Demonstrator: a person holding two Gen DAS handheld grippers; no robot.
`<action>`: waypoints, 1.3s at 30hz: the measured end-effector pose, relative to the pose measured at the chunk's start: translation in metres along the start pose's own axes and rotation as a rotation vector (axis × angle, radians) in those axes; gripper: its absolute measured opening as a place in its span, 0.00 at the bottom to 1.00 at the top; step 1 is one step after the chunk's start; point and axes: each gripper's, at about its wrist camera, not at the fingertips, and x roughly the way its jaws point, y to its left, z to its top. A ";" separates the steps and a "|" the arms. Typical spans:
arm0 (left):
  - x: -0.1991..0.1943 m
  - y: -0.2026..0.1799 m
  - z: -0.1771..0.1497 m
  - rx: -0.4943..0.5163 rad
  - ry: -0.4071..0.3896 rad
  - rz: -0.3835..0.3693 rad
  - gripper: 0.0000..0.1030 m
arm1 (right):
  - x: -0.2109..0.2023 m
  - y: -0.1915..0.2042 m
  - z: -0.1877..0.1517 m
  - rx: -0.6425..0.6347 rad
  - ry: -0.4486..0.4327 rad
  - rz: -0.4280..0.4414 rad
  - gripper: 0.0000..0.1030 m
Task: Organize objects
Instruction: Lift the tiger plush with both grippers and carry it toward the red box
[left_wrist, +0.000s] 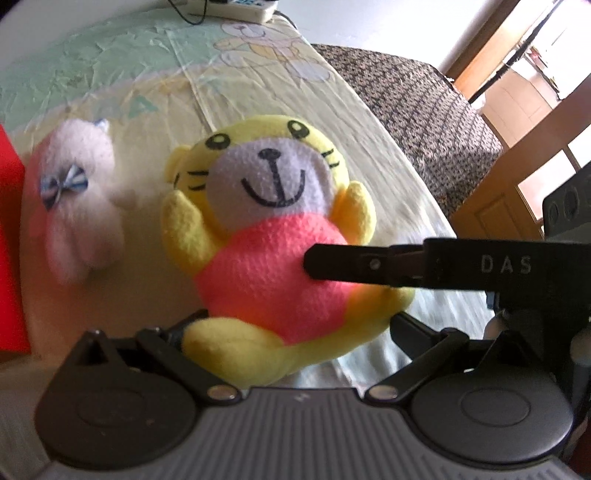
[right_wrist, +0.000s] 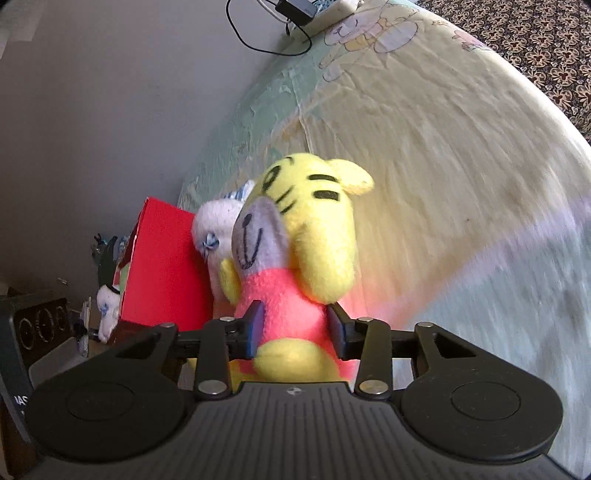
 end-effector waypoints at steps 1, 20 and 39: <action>-0.002 0.001 -0.003 0.002 -0.002 0.008 0.99 | 0.000 0.001 0.001 -0.006 -0.011 -0.005 0.44; 0.006 0.029 0.013 -0.100 -0.051 -0.033 0.92 | 0.028 -0.006 0.011 0.036 0.005 0.064 0.57; -0.025 0.023 0.000 -0.068 -0.080 -0.051 0.82 | -0.002 0.033 0.005 -0.080 0.064 0.089 0.45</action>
